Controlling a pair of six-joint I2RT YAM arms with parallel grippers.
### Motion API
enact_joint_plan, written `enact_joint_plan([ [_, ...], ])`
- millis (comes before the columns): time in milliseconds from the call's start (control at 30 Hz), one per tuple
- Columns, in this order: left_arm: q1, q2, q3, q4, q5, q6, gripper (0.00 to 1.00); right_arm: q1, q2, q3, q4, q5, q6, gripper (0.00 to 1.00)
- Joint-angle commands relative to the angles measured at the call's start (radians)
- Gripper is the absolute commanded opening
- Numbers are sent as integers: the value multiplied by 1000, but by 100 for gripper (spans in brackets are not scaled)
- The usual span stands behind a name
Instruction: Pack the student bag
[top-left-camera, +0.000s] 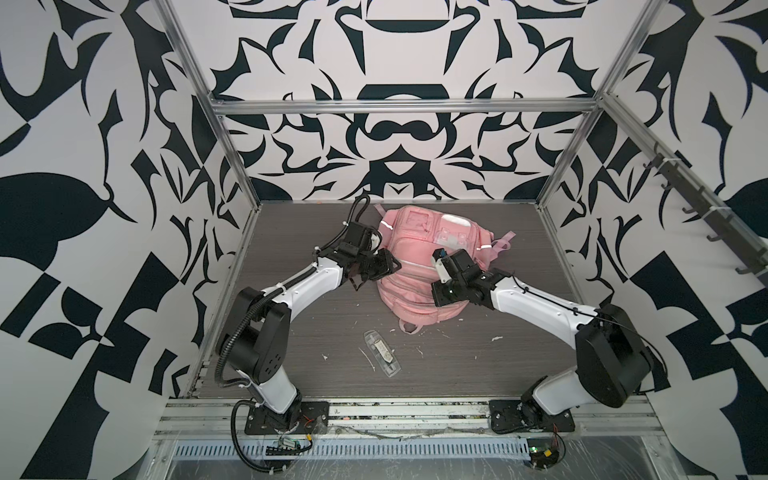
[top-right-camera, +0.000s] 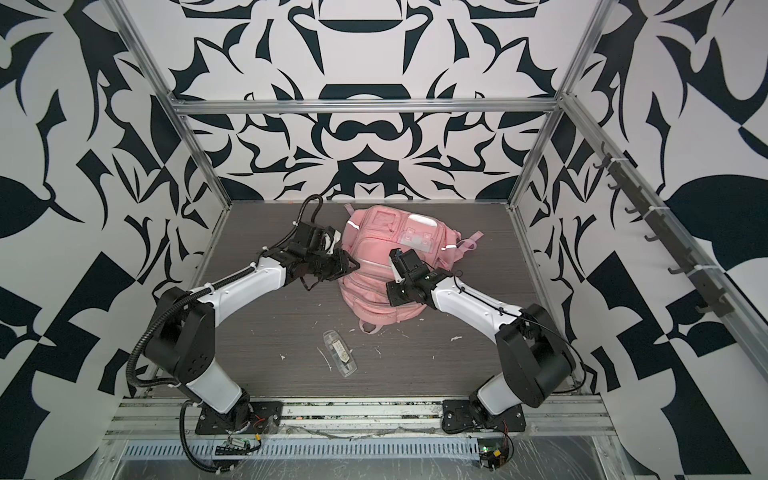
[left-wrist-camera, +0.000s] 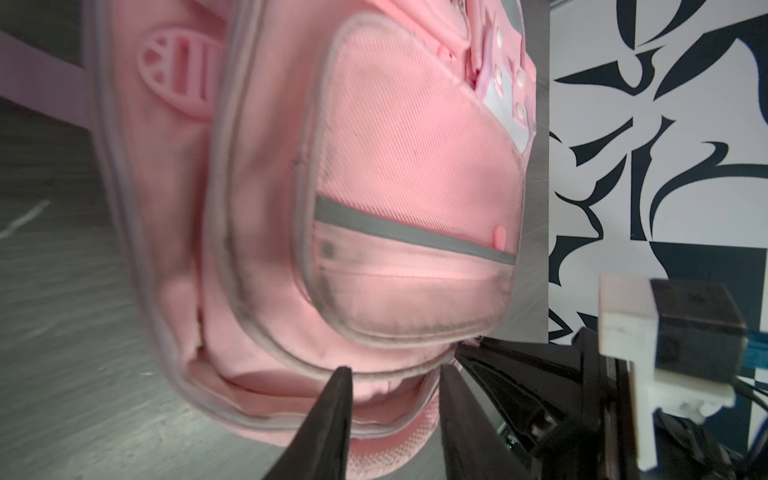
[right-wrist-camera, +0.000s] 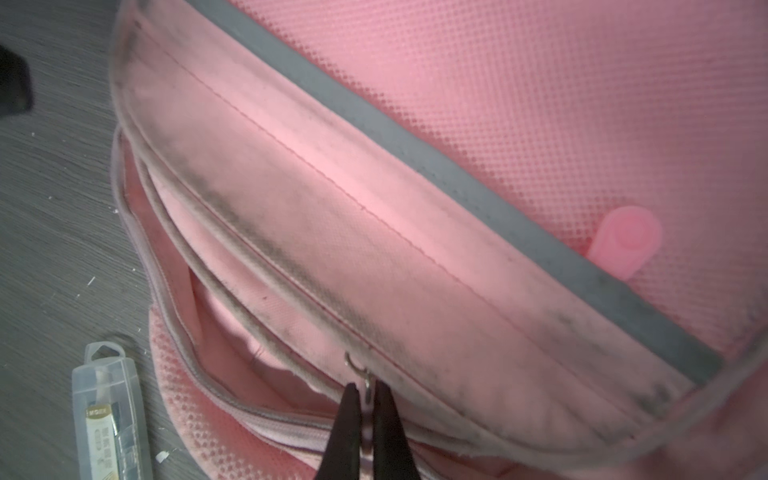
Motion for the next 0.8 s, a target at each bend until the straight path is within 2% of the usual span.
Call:
enact_joint_plan([
  [0,10,64,61,-73,-12,59,37,-25,-57,-10,-51,40,-22,0],
  [233,10,186,171,-66,7,67,34,-57,-116,-36,-74,24,-15,0],
  [533,10,277,258,-28,46,57,31,-57,-108,-55,-73,-10,4,0],
  [667,11,309,294,-35,46,55,30,-55,-91,-53,-53,-69,10,0],
  [767,10,321,298,-22,51,49,18,-36,-75,-39,-49,-81,10,0],
])
